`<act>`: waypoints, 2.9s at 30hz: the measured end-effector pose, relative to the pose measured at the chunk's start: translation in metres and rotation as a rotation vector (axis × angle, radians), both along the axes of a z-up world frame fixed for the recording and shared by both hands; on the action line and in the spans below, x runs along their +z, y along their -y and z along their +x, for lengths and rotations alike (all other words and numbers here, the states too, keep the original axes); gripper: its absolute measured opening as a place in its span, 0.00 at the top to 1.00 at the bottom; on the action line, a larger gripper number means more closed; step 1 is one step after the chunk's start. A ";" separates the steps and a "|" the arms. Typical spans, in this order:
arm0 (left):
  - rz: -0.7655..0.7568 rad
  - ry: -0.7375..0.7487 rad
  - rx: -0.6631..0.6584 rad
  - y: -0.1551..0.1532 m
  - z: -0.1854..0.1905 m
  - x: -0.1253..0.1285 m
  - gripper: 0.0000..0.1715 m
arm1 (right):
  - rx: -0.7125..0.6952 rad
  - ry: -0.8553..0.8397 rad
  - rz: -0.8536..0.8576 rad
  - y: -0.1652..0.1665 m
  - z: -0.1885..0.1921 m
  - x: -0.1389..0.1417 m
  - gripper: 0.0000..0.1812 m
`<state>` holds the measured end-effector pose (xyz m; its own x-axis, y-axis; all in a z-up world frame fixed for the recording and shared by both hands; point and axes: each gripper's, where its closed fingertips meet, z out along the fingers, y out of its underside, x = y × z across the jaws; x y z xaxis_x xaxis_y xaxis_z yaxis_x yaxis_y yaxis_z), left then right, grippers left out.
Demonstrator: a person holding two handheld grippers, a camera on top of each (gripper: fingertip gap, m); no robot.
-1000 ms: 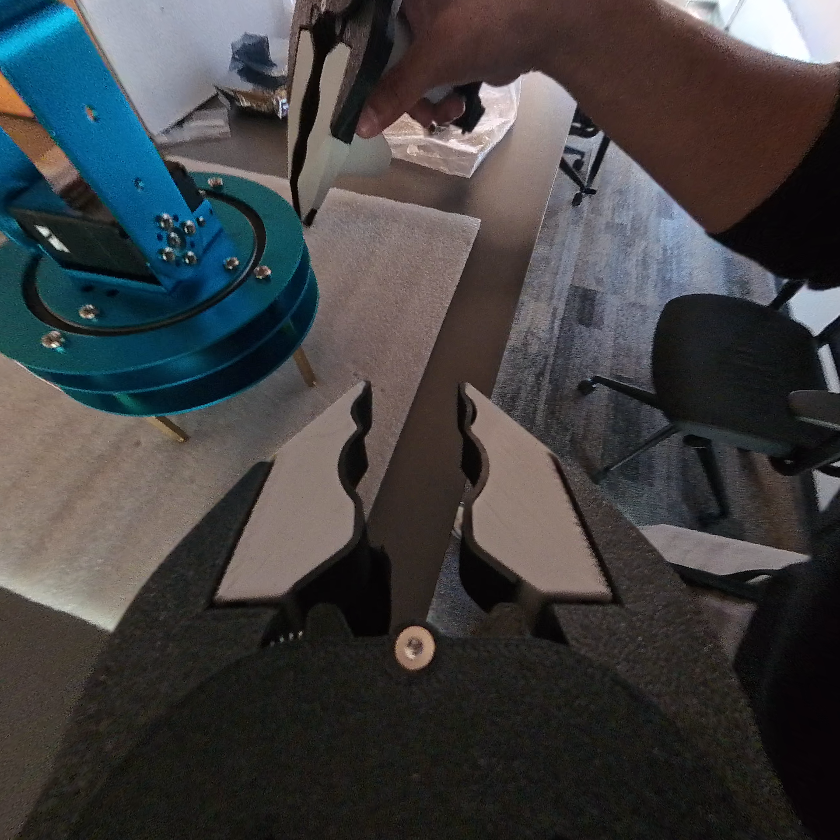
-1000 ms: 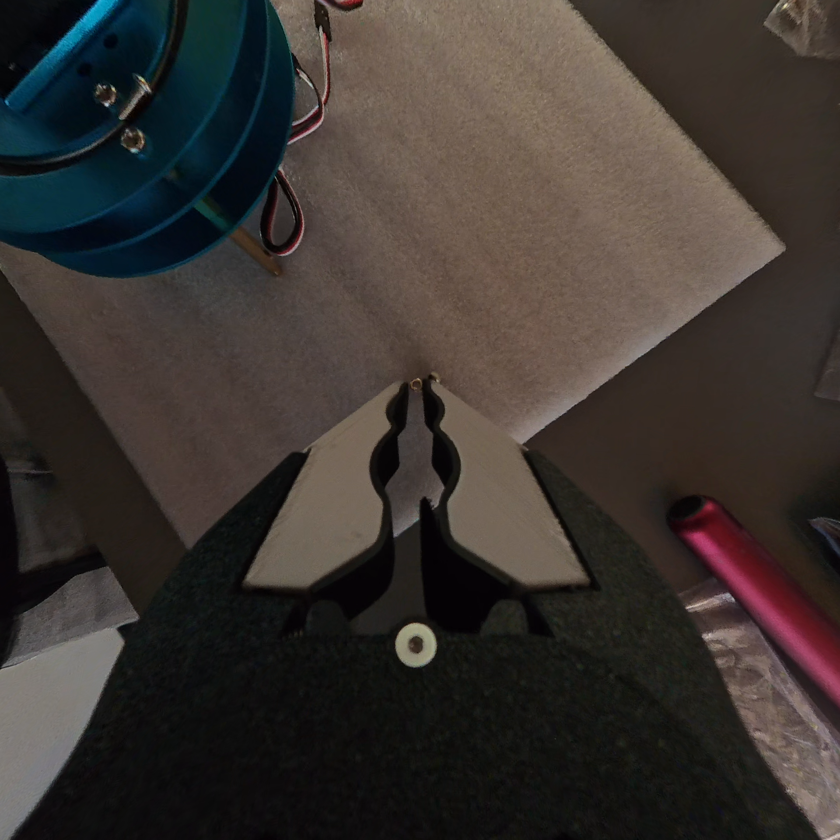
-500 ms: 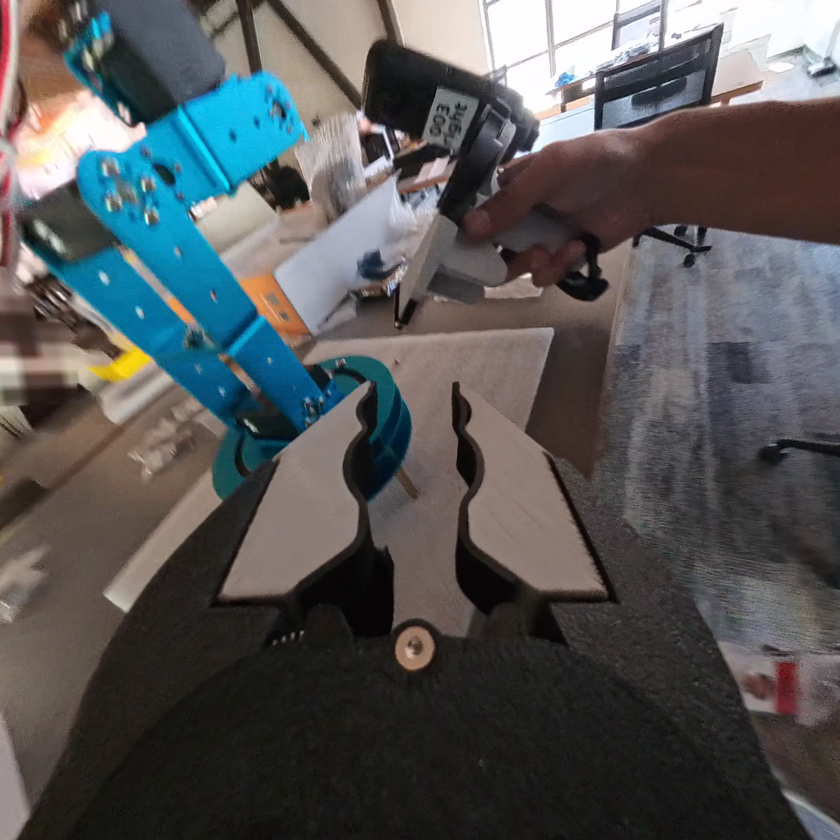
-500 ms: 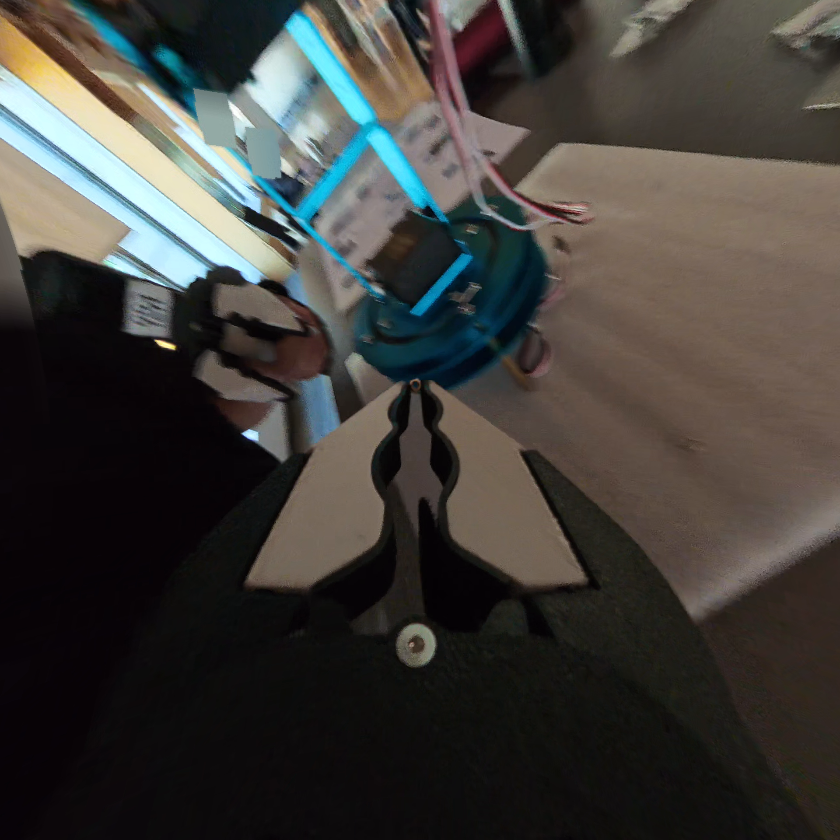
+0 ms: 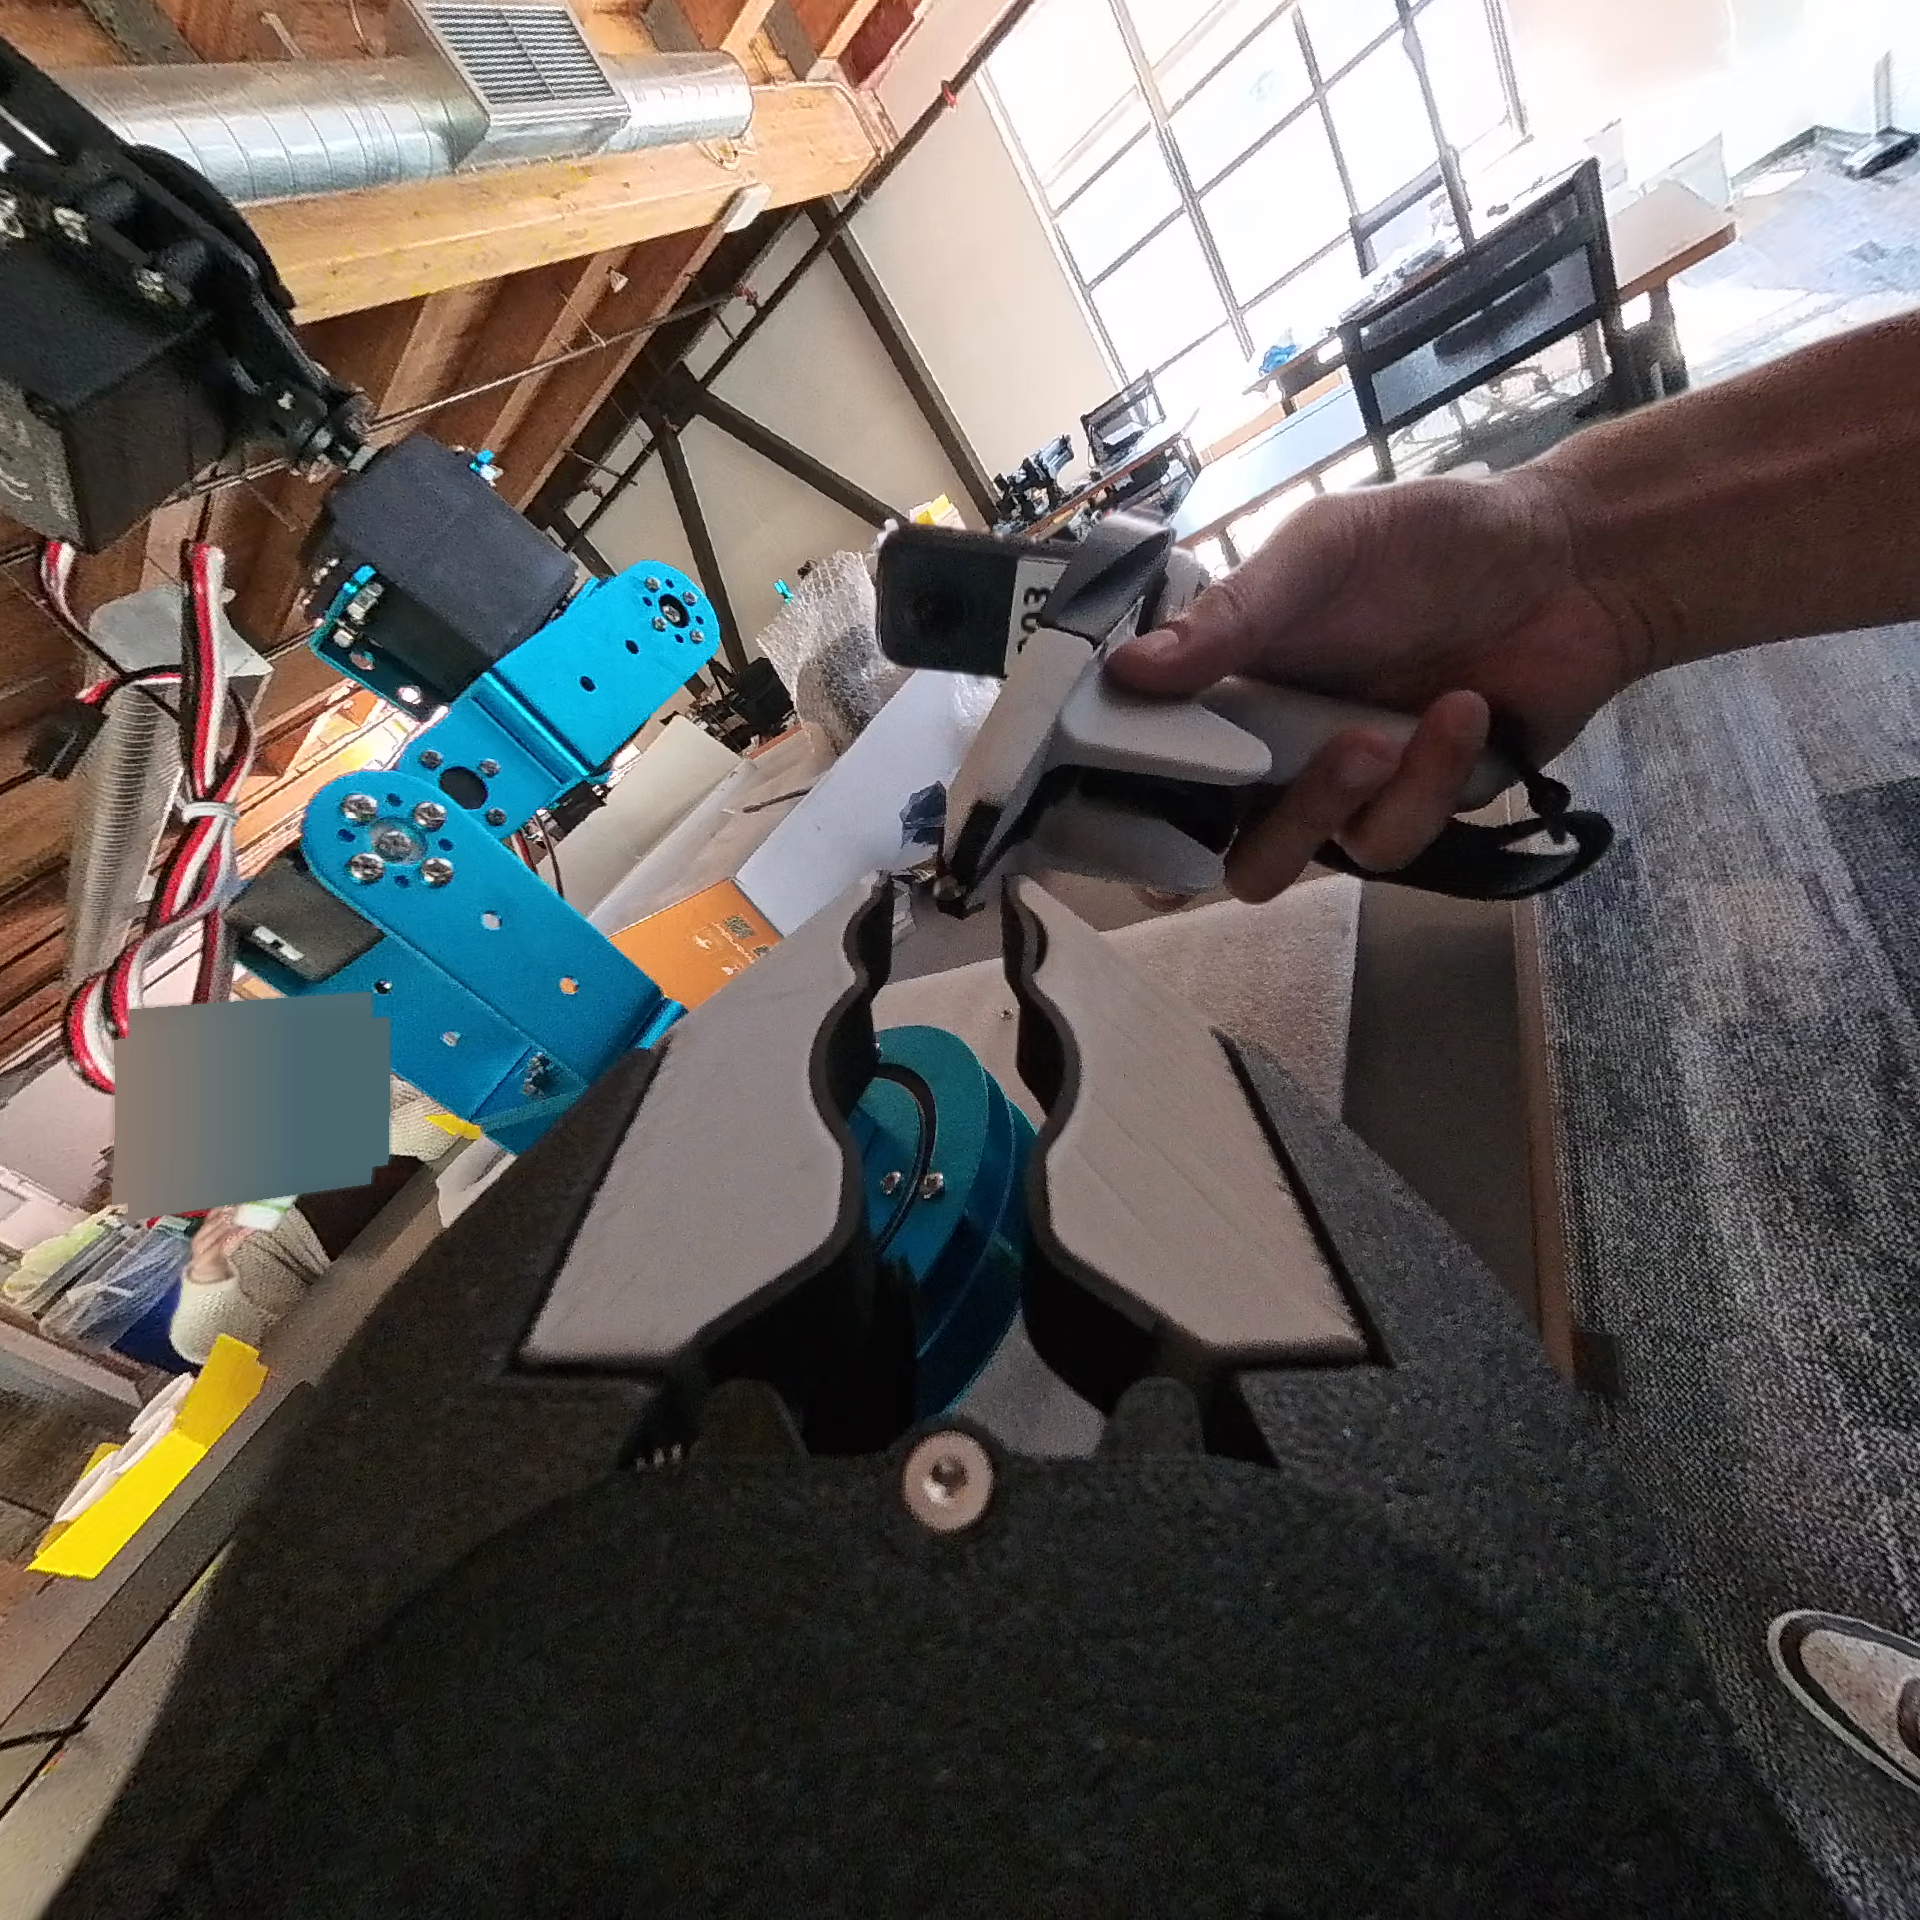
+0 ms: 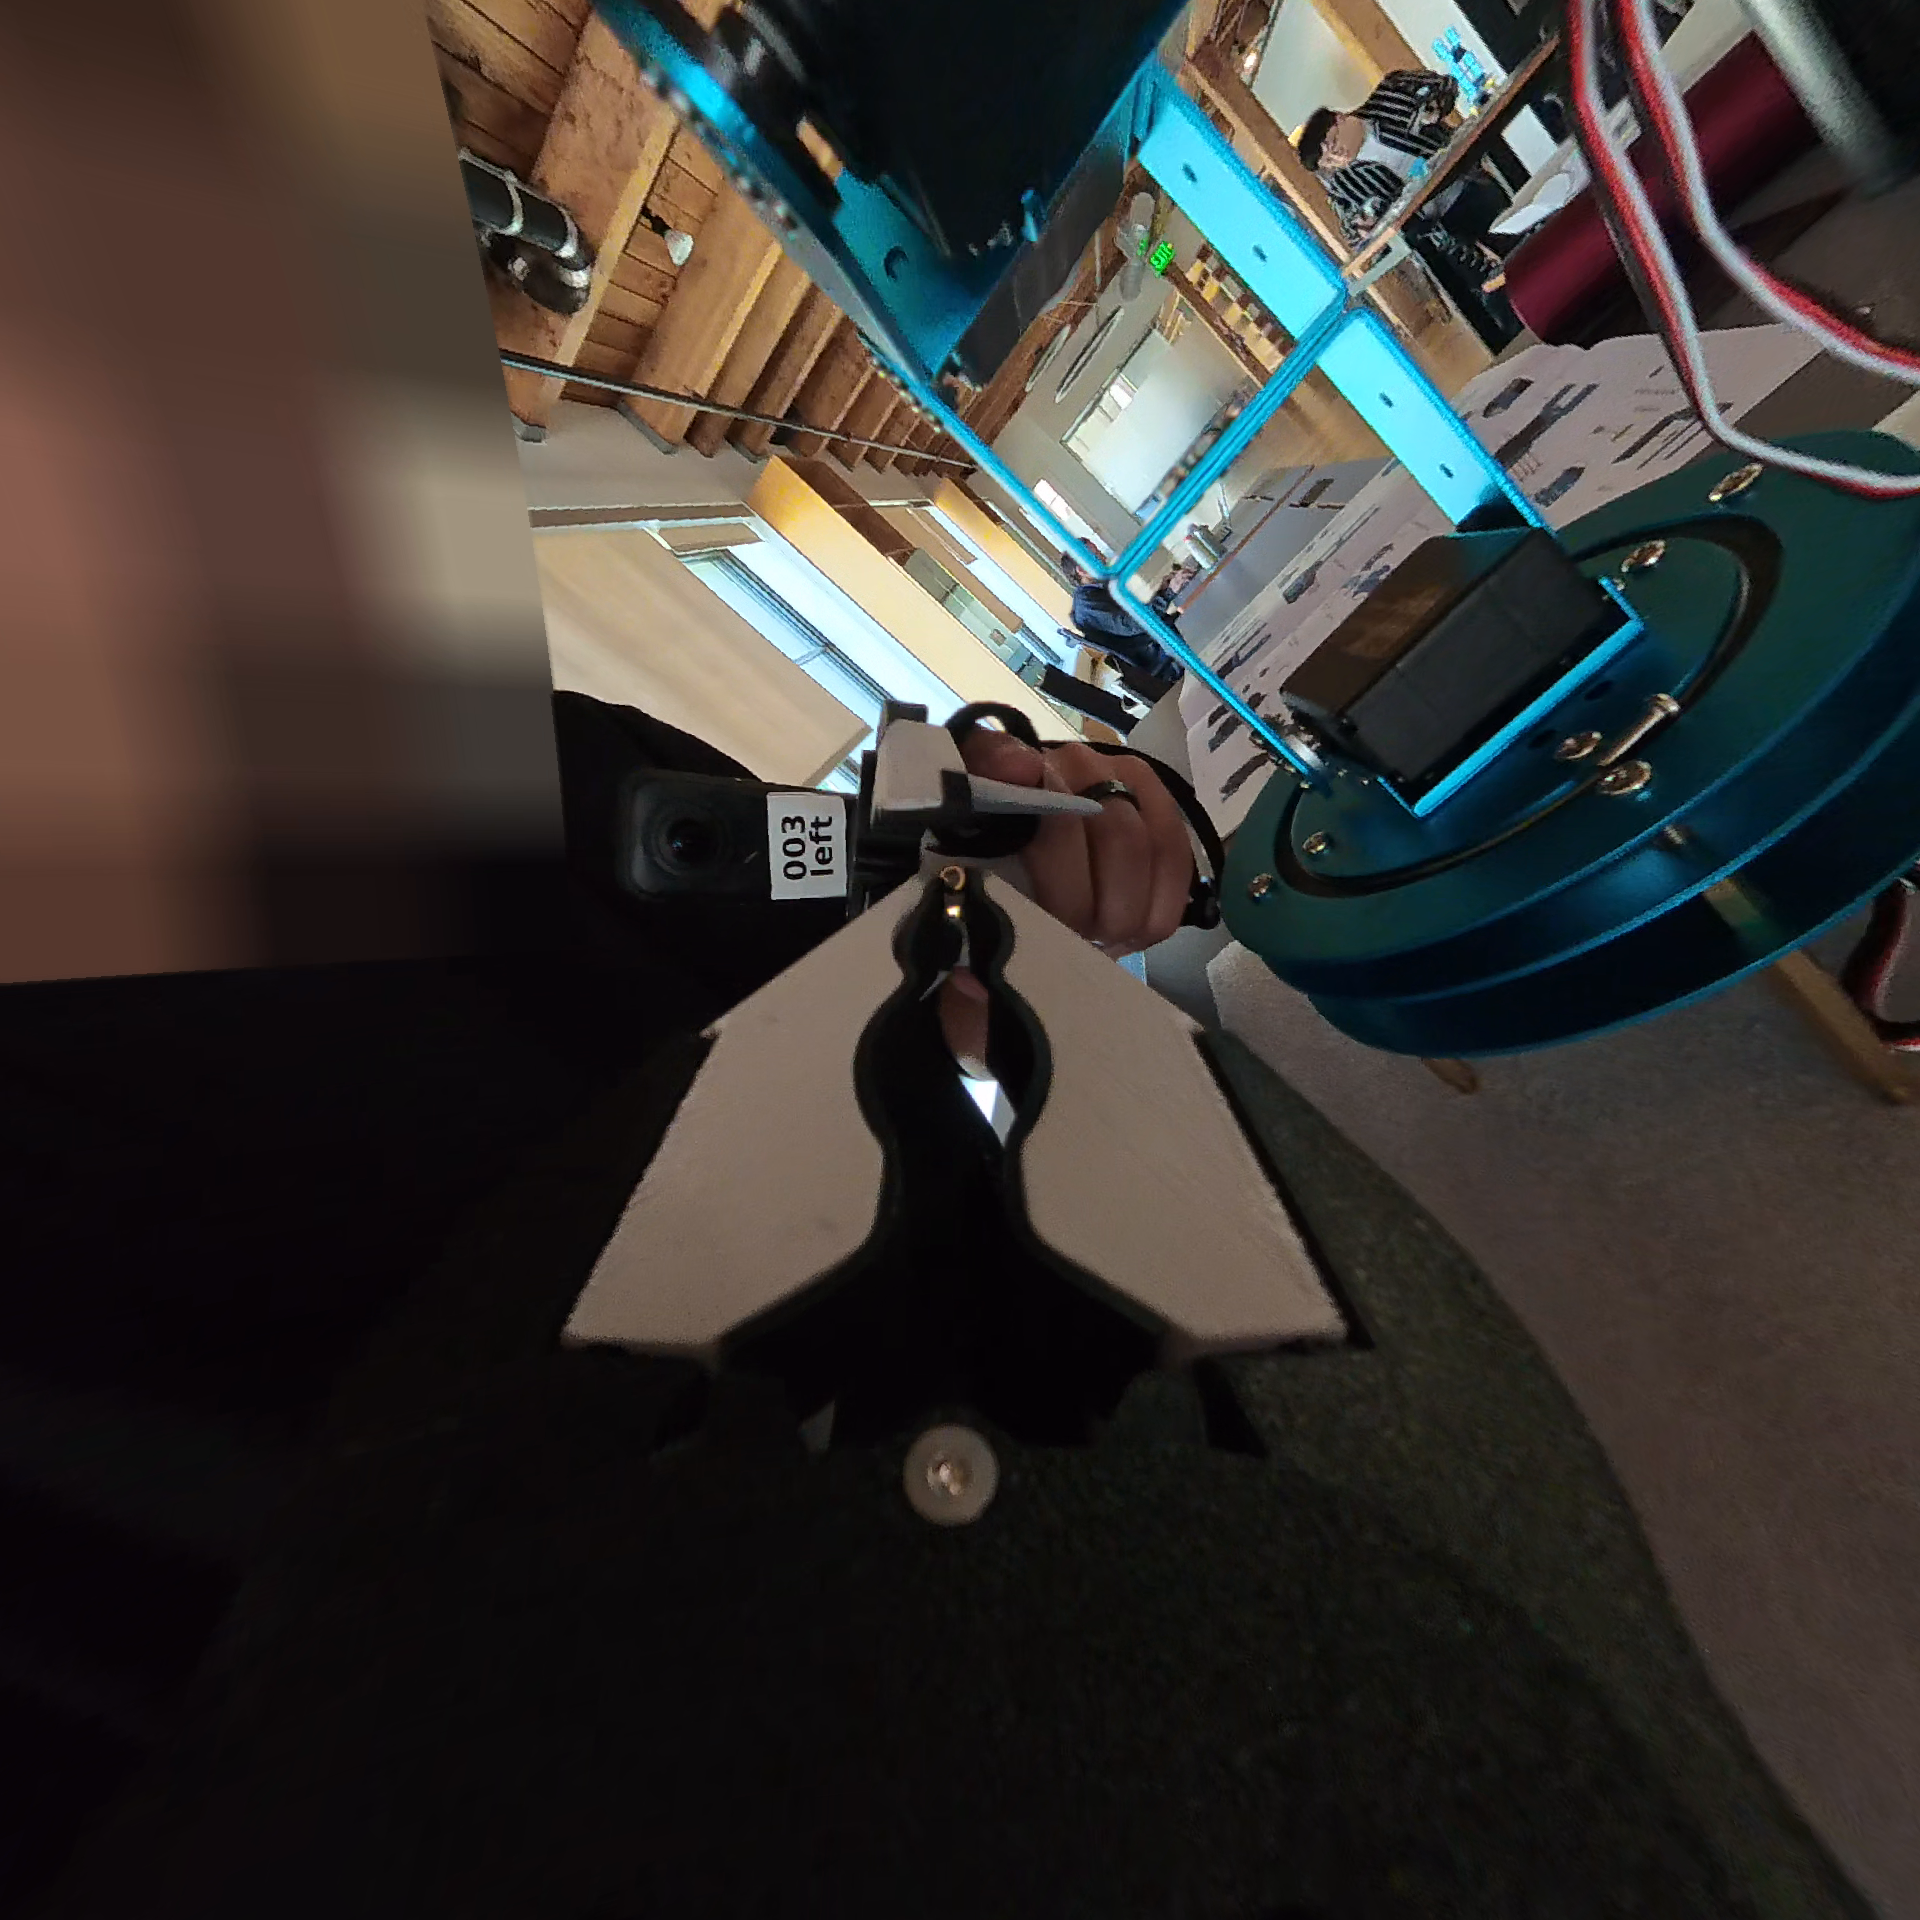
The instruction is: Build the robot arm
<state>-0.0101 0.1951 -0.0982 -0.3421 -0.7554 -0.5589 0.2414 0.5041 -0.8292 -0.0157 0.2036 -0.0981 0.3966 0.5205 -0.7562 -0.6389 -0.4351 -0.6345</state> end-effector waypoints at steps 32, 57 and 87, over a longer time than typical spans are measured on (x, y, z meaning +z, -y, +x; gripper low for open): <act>-0.519 -0.702 0.190 -0.073 -0.058 -0.074 0.84 | -0.407 0.953 -0.500 0.041 0.011 -0.120 0.92; -0.357 -0.898 0.372 0.022 0.007 -0.120 0.89 | -0.485 0.875 -0.430 0.087 0.056 -0.112 0.95; -0.149 -0.995 0.251 0.028 0.010 -0.120 1.00 | -0.389 0.822 -0.372 0.082 0.052 -0.101 0.96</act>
<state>-0.0003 0.1673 -0.2182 -0.4209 -0.9071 -0.0051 -0.6849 0.3214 -0.6539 0.0360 0.1218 -0.1987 0.9661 0.0265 -0.2568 -0.2005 -0.5495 -0.8111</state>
